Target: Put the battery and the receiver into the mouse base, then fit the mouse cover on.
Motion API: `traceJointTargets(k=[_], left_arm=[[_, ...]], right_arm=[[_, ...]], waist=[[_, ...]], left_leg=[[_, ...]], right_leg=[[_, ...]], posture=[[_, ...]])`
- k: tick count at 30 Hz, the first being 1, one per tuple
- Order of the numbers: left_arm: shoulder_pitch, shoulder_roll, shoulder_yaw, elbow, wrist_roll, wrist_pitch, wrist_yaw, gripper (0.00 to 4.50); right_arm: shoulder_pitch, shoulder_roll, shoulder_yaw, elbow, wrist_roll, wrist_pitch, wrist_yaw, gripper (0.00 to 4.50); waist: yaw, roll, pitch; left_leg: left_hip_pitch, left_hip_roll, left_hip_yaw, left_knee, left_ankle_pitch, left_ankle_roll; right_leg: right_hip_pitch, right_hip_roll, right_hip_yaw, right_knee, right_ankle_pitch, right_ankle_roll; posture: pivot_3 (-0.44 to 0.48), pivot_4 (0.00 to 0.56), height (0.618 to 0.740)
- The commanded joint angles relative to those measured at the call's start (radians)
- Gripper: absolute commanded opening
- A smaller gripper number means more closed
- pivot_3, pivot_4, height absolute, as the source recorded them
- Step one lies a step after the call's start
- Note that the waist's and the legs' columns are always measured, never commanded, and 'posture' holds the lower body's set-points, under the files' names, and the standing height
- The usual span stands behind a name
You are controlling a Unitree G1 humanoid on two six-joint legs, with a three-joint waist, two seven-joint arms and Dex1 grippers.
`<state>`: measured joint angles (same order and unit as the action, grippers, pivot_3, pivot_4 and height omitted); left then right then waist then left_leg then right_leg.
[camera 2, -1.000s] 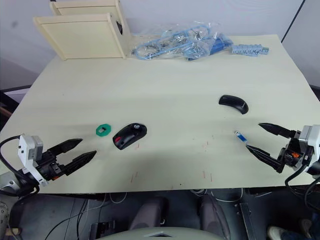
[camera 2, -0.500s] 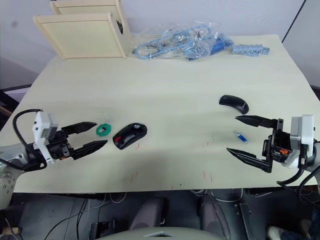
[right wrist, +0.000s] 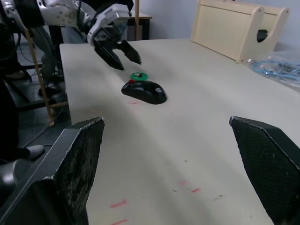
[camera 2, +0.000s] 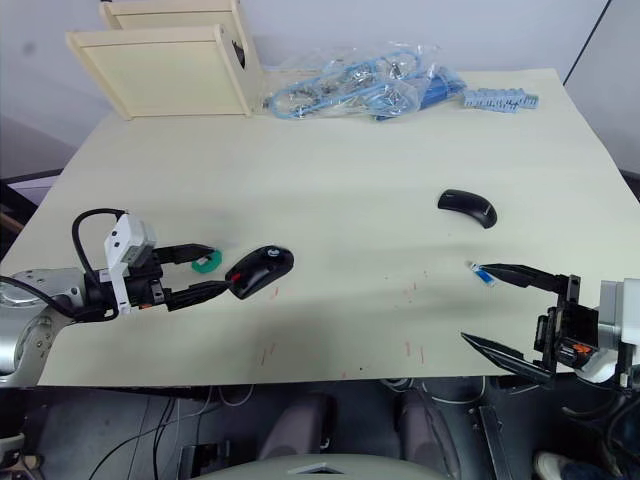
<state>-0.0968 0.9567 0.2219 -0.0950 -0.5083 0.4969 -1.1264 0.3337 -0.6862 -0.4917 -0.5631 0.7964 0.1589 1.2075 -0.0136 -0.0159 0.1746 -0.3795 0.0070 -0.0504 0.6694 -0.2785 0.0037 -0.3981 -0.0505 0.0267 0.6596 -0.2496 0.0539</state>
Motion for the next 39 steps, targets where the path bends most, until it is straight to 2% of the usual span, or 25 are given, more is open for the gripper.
traceJointTargets(k=[1, 11, 39], left_arm=[[-0.045, 0.013, -0.029, -0.011, 0.021, 0.021, 0.009, 4.43], [-0.142, 0.015, -0.149, -0.051, 0.100, 0.128, 0.081, 4.43], [-0.228, -0.081, -0.290, 0.010, 0.251, 0.083, 0.145, 4.43]], right_arm=[[0.018, 0.009, -0.029, -0.053, 0.011, -0.020, -0.023, 4.50], [0.056, 0.025, -0.021, -0.095, 0.016, -0.025, -0.077, 4.50], [0.088, 0.035, -0.003, -0.131, 0.014, -0.028, -0.124, 4.50]], waist=[[0.001, 0.000, 0.000], [0.001, 0.000, 0.000], [0.001, 0.000, 0.000]], left_leg=[[0.000, 0.000, 0.000, 0.000, 0.000, 0.000], [0.000, 0.000, 0.000, 0.000, 0.000, 0.000], [0.000, 0.000, 0.000, 0.001, 0.000, 0.000]], right_leg=[[0.000, 0.000, 0.000, 0.000, 0.000, 0.000], [0.000, 0.000, 0.000, 0.000, 0.000, 0.000], [0.000, 0.000, 0.000, 0.001, 0.000, 0.000]], posture=[[0.000, 0.150, 0.740], [0.000, 0.150, 0.740], [0.000, 0.150, 0.740]])
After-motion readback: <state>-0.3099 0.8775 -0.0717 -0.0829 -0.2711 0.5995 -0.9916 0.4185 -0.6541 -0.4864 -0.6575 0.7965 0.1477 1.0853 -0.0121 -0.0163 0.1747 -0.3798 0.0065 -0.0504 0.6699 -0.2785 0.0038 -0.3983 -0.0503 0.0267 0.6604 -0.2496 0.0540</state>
